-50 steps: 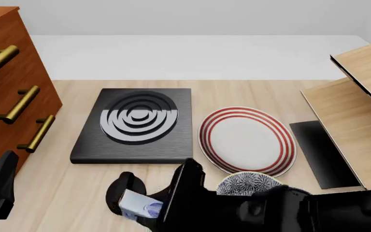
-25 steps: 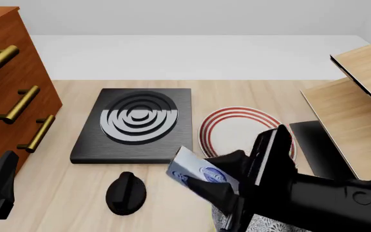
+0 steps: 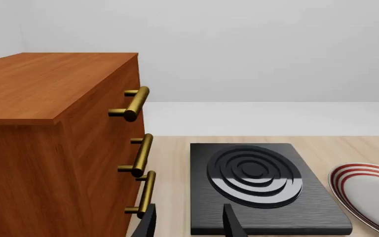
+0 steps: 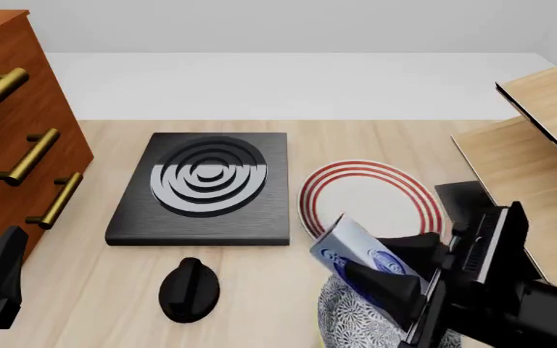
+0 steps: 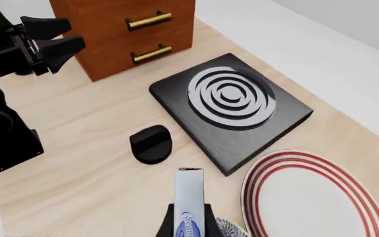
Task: Pick up the cream cheese and put it in the bowl.
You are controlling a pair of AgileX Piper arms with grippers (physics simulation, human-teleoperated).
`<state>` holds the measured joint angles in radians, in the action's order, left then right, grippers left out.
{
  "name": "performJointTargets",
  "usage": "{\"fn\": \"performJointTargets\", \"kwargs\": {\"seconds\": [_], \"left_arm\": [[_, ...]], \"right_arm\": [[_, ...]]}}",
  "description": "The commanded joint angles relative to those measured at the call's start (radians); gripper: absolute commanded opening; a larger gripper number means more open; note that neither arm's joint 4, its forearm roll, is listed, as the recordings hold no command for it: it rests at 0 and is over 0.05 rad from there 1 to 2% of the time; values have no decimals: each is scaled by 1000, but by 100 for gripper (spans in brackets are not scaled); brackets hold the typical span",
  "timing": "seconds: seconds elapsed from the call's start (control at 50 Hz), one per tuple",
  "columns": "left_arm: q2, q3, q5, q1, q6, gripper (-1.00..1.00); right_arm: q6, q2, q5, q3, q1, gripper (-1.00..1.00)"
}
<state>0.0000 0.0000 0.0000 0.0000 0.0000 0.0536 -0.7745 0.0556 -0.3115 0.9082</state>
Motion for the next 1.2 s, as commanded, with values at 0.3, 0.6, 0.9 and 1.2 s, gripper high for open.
{"fn": "performJointTargets", "kwargs": {"seconds": [0.3,0.6,0.9,1.2], "left_arm": [[0,0,0,0,0,100],[0,0,0,0,0,100],[0,0,0,0,0,100],[0,0,0,0,0,100]], "right_arm": [[-32,153,-75,98,-89,-100],[-58,124,-16,146,-99,-100],[-73,27,103,196,-106,-100],[-81,-32,176,223,-105,-100]]}}
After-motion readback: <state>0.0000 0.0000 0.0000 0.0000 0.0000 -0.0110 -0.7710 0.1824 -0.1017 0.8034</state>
